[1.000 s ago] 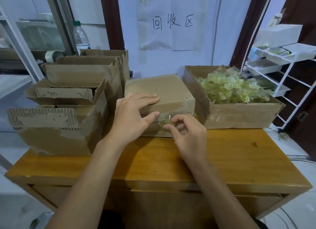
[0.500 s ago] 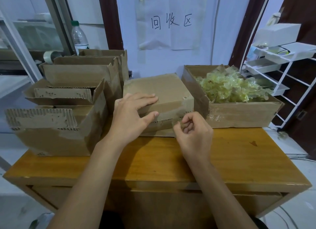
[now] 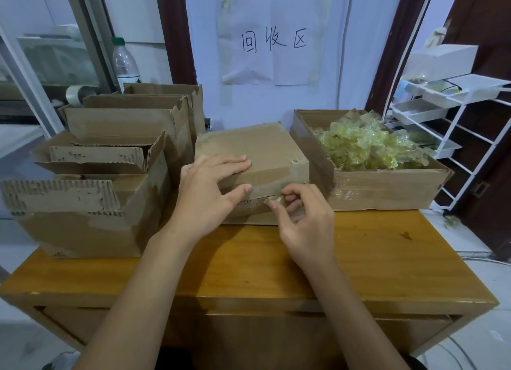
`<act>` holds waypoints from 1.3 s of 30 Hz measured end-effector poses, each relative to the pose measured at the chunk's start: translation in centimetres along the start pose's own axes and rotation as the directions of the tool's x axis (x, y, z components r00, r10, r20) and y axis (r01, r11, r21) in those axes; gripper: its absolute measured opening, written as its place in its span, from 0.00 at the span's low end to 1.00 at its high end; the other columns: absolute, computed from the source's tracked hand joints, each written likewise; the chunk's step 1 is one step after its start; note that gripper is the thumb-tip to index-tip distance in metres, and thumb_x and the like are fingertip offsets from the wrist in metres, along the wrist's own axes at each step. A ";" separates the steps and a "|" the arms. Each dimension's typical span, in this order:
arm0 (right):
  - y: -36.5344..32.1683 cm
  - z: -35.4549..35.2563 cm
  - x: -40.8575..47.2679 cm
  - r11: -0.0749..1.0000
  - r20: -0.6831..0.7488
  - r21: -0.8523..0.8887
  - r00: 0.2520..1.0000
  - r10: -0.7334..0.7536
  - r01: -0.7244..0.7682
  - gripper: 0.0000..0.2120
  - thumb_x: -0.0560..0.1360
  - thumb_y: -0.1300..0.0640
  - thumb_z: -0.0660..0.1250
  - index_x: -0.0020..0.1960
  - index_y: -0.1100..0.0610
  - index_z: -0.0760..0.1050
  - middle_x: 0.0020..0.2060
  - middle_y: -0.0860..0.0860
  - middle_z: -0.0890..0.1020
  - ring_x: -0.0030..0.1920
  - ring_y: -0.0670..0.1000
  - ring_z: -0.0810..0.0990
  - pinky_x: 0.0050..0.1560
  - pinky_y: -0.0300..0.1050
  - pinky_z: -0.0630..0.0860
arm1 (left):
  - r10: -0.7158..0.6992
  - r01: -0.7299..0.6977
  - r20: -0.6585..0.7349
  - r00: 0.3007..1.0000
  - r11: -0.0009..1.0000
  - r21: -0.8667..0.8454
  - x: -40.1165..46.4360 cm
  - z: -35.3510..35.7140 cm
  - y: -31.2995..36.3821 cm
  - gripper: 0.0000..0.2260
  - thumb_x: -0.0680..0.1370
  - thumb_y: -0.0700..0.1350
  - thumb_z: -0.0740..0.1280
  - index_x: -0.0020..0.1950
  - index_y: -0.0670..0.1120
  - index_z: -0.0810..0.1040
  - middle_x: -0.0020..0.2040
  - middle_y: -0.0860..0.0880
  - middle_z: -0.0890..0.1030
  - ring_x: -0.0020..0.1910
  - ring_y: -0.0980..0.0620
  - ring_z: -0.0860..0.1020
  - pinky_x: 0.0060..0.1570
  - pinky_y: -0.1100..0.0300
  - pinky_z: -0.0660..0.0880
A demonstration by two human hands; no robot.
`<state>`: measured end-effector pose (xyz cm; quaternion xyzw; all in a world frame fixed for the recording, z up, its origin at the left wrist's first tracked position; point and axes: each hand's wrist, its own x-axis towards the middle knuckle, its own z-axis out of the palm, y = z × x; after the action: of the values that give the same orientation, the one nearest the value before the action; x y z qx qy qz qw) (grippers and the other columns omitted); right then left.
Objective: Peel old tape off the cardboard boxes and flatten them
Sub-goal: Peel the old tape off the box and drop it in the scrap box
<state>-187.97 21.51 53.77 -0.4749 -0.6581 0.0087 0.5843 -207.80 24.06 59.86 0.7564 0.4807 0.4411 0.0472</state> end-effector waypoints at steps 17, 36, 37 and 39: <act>0.1 -0.3 0.0 0.997 -0.006 -0.072 0.999 0.033 -0.034 0.04 0.75 0.61 0.75 0.48 0.55 0.82 0.43 0.46 0.80 0.40 0.43 0.78 0.40 0.37 0.79 | 0.005 -0.004 0.017 1.000 1.000 -0.020 0.0 -0.3 0.2 0.18 0.77 0.50 0.77 0.67 0.58 0.82 0.65 0.64 0.79 0.66 0.58 0.72 0.70 0.42 0.67; 0.1 -0.6 0.3 0.981 -0.040 0.102 0.985 0.169 -0.164 0.15 0.69 0.50 0.81 0.43 0.54 0.76 0.40 0.47 0.78 0.36 0.47 0.76 0.38 0.39 0.76 | -0.004 0.004 0.012 1.000 0.999 -0.041 0.1 -0.2 0.0 0.19 0.74 0.57 0.72 0.65 0.59 0.83 0.65 0.64 0.80 0.68 0.58 0.73 0.70 0.39 0.67; 0.0 -0.6 0.3 0.981 -0.038 0.087 0.984 0.177 -0.173 0.16 0.68 0.50 0.82 0.43 0.53 0.75 0.39 0.47 0.77 0.35 0.46 0.75 0.38 0.36 0.74 | 0.000 0.000 0.012 1.000 0.999 -0.037 0.0 -0.2 0.1 0.19 0.74 0.56 0.72 0.65 0.59 0.83 0.65 0.64 0.80 0.68 0.58 0.73 0.70 0.39 0.67; -0.3 -0.8 0.5 0.960 -0.043 0.108 0.964 0.263 -0.257 0.18 0.67 0.50 0.83 0.43 0.52 0.73 0.35 0.45 0.75 0.33 0.45 0.71 0.35 0.35 0.70 | 0.005 -0.005 0.013 1.000 1.000 -0.031 0.0 -0.2 0.1 0.18 0.76 0.54 0.75 0.66 0.58 0.83 0.65 0.64 0.80 0.67 0.58 0.73 0.70 0.39 0.67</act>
<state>-187.47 21.23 54.52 -0.5271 -0.5717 0.1049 0.6199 -207.93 23.97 60.06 0.7597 0.4715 0.4437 0.0610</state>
